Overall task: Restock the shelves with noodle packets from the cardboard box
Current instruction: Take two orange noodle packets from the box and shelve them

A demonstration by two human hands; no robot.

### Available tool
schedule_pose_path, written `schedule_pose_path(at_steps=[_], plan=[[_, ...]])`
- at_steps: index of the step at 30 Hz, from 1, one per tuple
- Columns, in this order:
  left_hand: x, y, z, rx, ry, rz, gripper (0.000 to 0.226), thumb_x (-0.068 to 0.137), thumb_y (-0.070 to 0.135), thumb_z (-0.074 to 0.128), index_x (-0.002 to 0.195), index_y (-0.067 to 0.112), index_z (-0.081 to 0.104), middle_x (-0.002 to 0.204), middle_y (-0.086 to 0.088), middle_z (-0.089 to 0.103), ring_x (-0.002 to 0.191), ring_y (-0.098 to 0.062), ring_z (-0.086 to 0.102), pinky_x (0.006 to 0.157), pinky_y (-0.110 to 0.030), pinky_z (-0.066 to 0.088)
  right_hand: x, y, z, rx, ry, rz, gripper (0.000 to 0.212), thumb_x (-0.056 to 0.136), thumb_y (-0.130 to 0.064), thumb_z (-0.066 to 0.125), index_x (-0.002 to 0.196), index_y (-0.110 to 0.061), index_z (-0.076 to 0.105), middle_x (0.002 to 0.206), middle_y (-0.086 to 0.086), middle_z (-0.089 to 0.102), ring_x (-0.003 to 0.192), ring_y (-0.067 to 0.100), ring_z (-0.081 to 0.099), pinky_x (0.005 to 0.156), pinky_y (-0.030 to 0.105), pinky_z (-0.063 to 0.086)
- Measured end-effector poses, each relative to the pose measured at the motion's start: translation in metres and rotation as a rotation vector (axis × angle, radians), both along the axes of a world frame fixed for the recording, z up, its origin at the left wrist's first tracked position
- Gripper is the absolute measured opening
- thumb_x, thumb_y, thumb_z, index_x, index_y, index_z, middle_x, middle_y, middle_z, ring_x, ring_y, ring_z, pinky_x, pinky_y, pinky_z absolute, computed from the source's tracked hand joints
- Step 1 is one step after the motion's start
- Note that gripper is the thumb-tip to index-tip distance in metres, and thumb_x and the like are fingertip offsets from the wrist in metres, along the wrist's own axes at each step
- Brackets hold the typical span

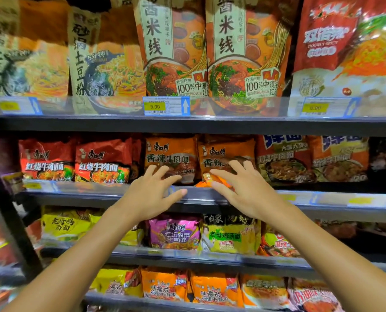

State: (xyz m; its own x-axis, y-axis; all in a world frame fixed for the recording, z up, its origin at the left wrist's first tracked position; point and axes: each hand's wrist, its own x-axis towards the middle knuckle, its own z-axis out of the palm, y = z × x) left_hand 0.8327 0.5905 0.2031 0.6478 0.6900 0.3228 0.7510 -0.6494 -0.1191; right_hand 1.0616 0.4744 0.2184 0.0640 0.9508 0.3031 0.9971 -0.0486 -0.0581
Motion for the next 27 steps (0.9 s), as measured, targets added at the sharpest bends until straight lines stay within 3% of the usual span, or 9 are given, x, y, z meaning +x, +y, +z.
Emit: schedule_pose_path(at_steps=[4, 15, 20, 27], plan=[[0.004, -0.004, 0.002, -0.007, 0.020, 0.031, 0.070, 0.092, 0.071, 0.018, 0.150, 0.036, 0.037, 0.154, 0.004, 0.031, 0.139, -0.020, 0.024, 0.097, -0.036, 0.045, 0.002, -0.006, -0.004, 0.019, -0.057, 0.034, 0.054, 0.101, -0.063, 0.020, 0.147, -0.044, 0.041, 0.152, -0.004, 0.031, 0.132, 0.025, 0.032, 0.104, 0.041, 0.040], [0.004, -0.026, 0.006, -0.042, -0.038, 0.058, 0.062, 0.099, 0.063, 0.029, 0.150, 0.029, 0.039, 0.157, 0.002, 0.035, 0.146, -0.018, 0.026, 0.115, -0.036, 0.026, 0.006, 0.007, 0.006, -0.076, -0.041, 0.041, 0.064, 0.098, -0.069, 0.017, 0.149, -0.039, 0.040, 0.157, 0.002, 0.031, 0.139, 0.033, 0.033, 0.107, 0.049, 0.037], [-0.021, -0.050, 0.006, 0.036, -0.198, 0.028, 0.054, 0.100, 0.058, 0.040, 0.144, 0.028, 0.048, 0.151, 0.008, 0.043, 0.140, -0.010, 0.034, 0.112, -0.033, 0.033, 0.010, 0.000, -0.001, 0.149, -0.109, 0.144, 0.060, 0.099, -0.064, 0.029, 0.146, -0.031, 0.048, 0.149, -0.003, 0.046, 0.131, 0.027, 0.042, 0.106, 0.041, 0.038], [-0.082, -0.092, -0.003, 0.136, -0.290, 0.064, 0.042, 0.100, 0.048, 0.046, 0.133, 0.027, 0.059, 0.134, 0.011, 0.058, 0.125, -0.007, 0.051, 0.100, -0.030, 0.046, -0.043, -0.005, -0.009, 0.370, 0.102, 0.496, 0.046, 0.096, -0.051, 0.055, 0.133, -0.023, 0.063, 0.133, -0.006, 0.062, 0.128, 0.018, 0.050, 0.106, 0.038, 0.044]])
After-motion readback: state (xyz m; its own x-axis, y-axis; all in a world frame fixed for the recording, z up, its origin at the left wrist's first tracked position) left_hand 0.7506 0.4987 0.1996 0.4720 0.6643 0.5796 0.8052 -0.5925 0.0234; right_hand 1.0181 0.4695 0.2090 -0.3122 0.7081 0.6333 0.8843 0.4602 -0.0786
